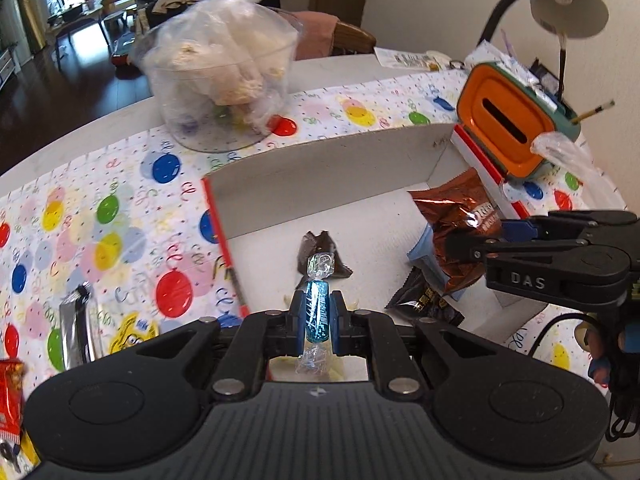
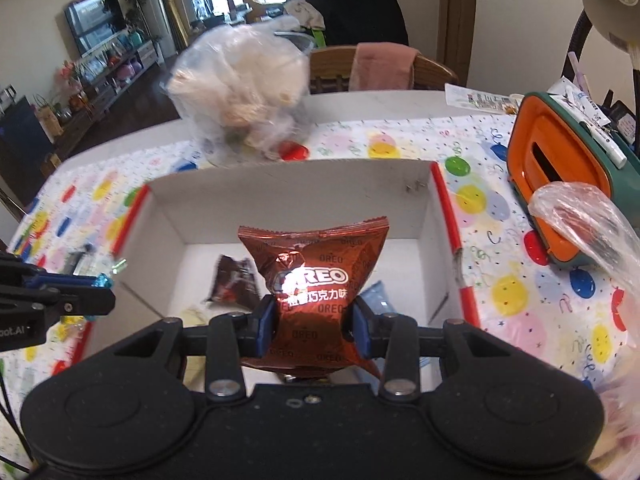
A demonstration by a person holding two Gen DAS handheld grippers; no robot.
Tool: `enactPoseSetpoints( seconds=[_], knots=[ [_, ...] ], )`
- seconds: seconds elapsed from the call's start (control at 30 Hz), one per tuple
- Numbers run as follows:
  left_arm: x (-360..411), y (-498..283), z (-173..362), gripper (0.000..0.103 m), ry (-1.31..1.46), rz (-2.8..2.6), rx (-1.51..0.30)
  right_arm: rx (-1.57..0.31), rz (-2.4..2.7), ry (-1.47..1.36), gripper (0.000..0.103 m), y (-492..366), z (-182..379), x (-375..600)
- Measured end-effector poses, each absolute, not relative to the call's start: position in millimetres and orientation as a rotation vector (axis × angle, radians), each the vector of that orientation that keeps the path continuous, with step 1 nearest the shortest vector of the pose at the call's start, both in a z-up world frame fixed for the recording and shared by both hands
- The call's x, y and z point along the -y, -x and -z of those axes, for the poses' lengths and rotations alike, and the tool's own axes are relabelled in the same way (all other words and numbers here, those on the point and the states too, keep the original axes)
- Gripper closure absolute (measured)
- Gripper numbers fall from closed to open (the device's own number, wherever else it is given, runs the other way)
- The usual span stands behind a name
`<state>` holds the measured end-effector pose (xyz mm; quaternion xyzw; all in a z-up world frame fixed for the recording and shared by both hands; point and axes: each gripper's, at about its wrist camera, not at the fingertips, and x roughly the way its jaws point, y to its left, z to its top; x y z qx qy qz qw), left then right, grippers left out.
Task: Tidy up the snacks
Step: 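Carry the blue candy and Oreo packet over the red box, then open both tools to drop the candy and Oreo packet into the box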
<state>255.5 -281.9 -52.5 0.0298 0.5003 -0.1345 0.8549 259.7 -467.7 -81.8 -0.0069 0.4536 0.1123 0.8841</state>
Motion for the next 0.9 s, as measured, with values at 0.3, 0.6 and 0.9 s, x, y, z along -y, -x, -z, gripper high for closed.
enactPoseSetpoints(
  seconds=[0.3,0.6,0.9],
  knots=[
    [312,-282,77,0.091,-0.093,0.292,-1.129,-1.013,-0.234,0.031,0.065,-280,103,471],
    [329,-303,94,0.091,-0.110,0.276,-1.199,-1.070,-0.258,0.062,0.065,-293,119,466],
    [334,-316,113,0.091,-0.114,0.248,-1.292,-1.089,-0.274,0.086,0.065,-297,124,460]
  ],
)
